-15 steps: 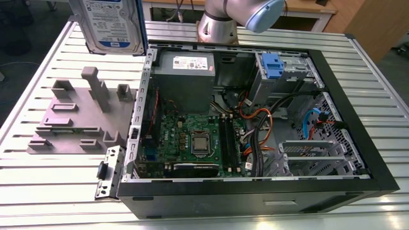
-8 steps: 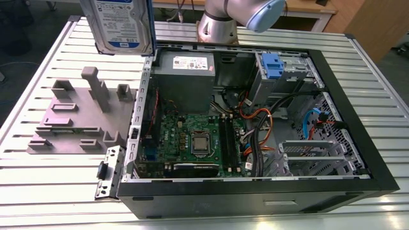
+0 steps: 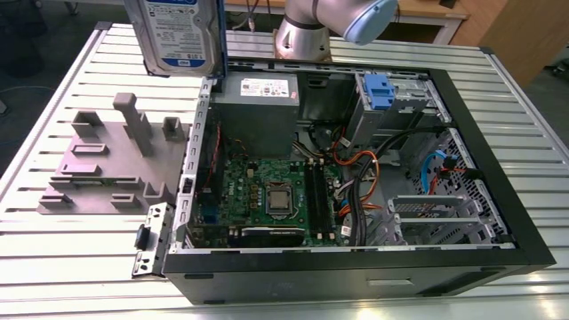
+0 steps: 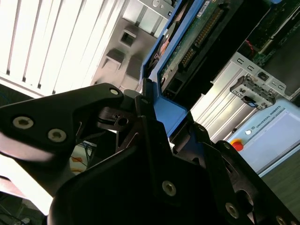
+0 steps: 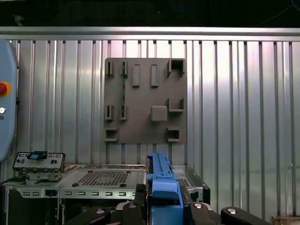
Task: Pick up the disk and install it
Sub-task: 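Pick up the disk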
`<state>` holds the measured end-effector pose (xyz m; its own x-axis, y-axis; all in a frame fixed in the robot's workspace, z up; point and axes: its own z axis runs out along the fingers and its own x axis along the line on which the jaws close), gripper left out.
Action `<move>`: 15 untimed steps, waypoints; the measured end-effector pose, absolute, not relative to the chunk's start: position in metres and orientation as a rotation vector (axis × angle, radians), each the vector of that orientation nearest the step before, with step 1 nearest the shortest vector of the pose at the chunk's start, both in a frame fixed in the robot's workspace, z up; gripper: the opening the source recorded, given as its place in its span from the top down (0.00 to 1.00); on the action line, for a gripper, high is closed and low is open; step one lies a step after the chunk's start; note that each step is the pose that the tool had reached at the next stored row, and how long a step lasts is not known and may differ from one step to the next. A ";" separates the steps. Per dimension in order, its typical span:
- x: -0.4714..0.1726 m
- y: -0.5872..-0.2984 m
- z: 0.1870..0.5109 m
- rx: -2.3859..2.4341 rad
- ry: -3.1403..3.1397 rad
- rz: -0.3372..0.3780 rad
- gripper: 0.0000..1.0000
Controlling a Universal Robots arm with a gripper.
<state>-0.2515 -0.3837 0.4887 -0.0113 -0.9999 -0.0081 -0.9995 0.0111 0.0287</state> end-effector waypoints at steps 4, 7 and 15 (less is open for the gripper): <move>-0.246 -0.384 0.489 2.199 -2.223 -0.041 0.64; -0.243 -0.384 0.489 2.199 -2.223 -0.041 0.64; -0.233 -0.384 0.489 2.199 -2.223 -0.041 0.64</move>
<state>-0.2327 -0.3837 0.4887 -0.0113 -0.9999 -0.0082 -0.9995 0.0111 0.0286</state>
